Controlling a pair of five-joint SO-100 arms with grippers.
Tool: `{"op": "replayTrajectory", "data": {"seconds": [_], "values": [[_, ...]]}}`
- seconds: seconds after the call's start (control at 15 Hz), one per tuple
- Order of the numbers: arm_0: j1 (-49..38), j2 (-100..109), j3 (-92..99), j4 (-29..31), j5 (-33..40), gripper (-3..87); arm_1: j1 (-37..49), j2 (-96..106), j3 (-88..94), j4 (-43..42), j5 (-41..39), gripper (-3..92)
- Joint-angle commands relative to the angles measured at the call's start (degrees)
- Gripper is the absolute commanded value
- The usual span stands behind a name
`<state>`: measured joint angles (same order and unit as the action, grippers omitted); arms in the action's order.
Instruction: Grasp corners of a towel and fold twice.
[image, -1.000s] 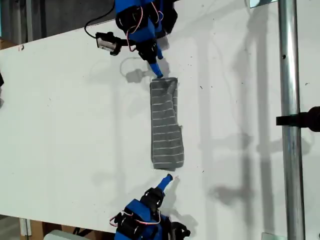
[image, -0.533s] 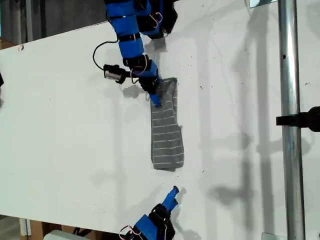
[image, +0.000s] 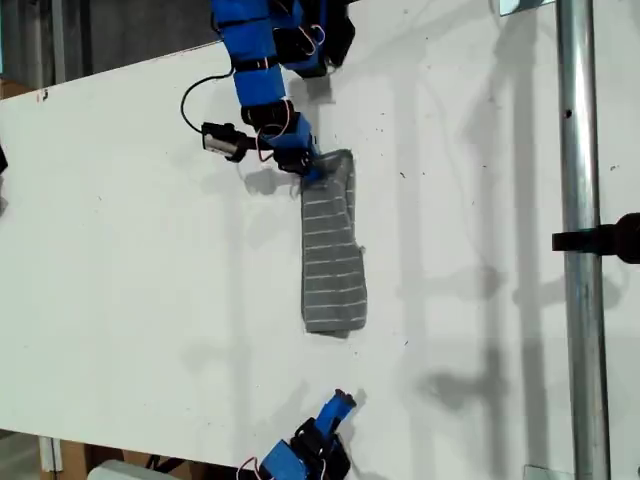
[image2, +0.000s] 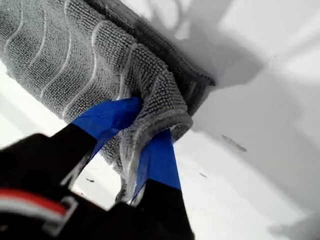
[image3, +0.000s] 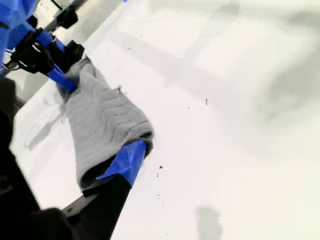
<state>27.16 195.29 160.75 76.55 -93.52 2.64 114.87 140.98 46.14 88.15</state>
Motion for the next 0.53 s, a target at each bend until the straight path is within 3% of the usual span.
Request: {"op": "replayTrajectory", "data": {"seconds": [0.0,0.07,0.2,0.33,0.47], "values": [[-1.49,1.05,-0.7,0.18,1.67,50.6,-3.78,6.59,-0.88,8.79,1.93,17.0],[-1.23,1.14,-0.44,0.18,1.49,50.6,-5.36,8.53,-0.88,11.16,1.93,14.7],[-1.14,1.32,-0.35,0.18,2.02,50.6,-6.24,13.89,0.53,17.05,4.04,21.1],[-0.62,1.41,-0.44,0.18,1.93,50.5,-7.73,16.17,3.08,12.04,5.36,23.7],[0.62,1.41,-0.35,0.18,0.97,50.5,-9.93,8.0,4.92,0.44,7.73,24.9]]}}
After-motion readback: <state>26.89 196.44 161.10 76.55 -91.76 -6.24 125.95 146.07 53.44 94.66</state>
